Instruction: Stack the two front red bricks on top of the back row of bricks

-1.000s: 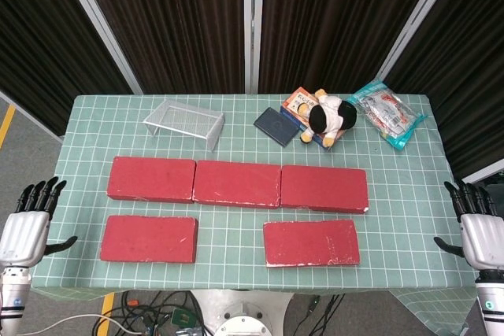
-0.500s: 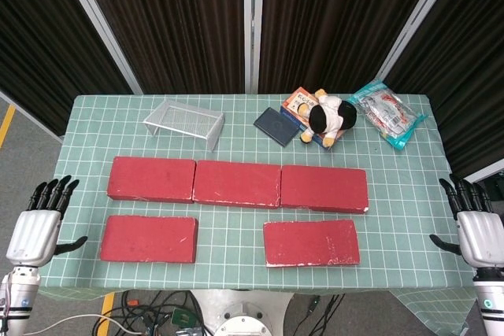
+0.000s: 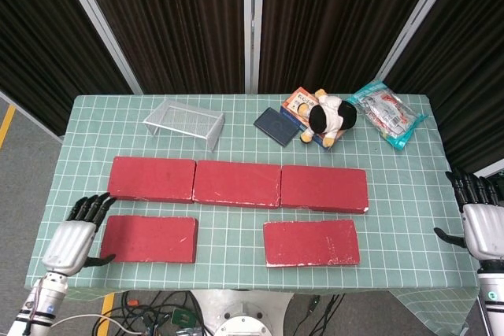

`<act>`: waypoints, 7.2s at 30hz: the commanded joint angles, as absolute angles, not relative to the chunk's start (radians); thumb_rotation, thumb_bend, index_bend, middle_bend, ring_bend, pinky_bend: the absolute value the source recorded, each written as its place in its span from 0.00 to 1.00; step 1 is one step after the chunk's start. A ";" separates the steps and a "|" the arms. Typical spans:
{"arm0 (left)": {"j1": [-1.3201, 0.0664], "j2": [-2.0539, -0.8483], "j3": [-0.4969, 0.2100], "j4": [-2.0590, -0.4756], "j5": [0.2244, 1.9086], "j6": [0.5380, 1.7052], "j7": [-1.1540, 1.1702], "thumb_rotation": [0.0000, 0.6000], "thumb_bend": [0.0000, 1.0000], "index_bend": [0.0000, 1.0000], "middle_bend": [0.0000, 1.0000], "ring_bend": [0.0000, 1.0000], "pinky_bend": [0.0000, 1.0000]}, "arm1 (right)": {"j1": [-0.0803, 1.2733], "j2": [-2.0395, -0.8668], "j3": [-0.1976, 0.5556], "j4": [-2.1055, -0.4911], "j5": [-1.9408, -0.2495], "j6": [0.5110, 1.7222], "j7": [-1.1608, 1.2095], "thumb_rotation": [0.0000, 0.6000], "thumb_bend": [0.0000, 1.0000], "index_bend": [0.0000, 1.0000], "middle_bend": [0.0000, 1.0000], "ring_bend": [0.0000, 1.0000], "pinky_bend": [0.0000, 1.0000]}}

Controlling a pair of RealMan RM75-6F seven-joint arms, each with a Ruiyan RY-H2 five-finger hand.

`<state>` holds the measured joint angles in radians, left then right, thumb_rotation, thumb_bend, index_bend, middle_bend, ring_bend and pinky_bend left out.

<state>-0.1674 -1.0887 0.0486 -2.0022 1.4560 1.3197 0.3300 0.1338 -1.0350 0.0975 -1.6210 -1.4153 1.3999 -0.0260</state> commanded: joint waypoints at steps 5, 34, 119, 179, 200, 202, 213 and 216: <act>-0.213 -1.142 0.060 -2.057 1.428 1.227 0.398 1.00 0.00 0.04 0.02 0.00 0.00 | 0.150 -1.032 0.106 -1.628 -1.411 1.382 -0.028 1.00 0.02 0.00 0.00 0.00 0.00; -0.376 -1.326 0.007 -1.970 1.164 1.067 0.578 1.00 0.00 0.04 0.02 0.00 0.00 | 0.154 -1.036 0.102 -1.606 -1.414 1.369 0.015 1.00 0.04 0.00 0.00 0.00 0.00; -1.004 -1.327 -0.146 -1.727 0.550 0.845 0.561 1.00 0.04 0.11 0.22 0.00 0.00 | 0.167 -1.010 0.117 -1.556 -1.404 1.333 0.155 1.00 0.06 0.00 0.00 0.00 0.00; -1.041 -1.336 -0.074 -1.661 0.610 0.821 0.474 1.00 0.04 0.11 0.19 0.00 0.00 | 0.175 -1.024 0.109 -1.541 -1.384 1.304 0.148 1.00 0.06 0.00 0.00 0.00 0.00; -1.041 -1.328 -0.071 -1.673 0.596 0.819 0.453 1.00 0.04 0.02 0.00 0.00 0.00 | 0.177 -1.023 0.108 -1.547 -1.378 1.296 0.137 1.00 0.06 0.00 0.00 0.00 0.00; -1.040 -1.328 -0.070 -1.676 0.598 0.819 0.451 1.00 0.04 0.02 0.00 0.00 0.00 | 0.176 -1.023 0.109 -1.546 -1.376 1.298 0.138 1.00 0.06 0.00 0.00 0.00 0.00; -1.034 -1.287 -0.077 -1.740 0.612 0.850 0.448 1.00 0.04 0.01 0.00 0.00 0.00 | 0.172 -1.011 0.110 -1.556 -1.379 1.307 0.136 1.00 0.06 0.00 0.00 0.00 0.00; -1.023 -1.250 -0.078 -1.799 0.615 0.883 0.449 1.00 0.04 0.01 0.00 0.00 0.00 | 0.171 -1.003 0.109 -1.564 -1.383 1.309 0.130 1.00 0.06 0.00 0.00 0.00 0.00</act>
<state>-1.0302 -1.2729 -0.0770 -1.7677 0.6141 0.8618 0.4469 0.1712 -1.0040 0.1094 -1.5635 -1.3820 1.3084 0.1310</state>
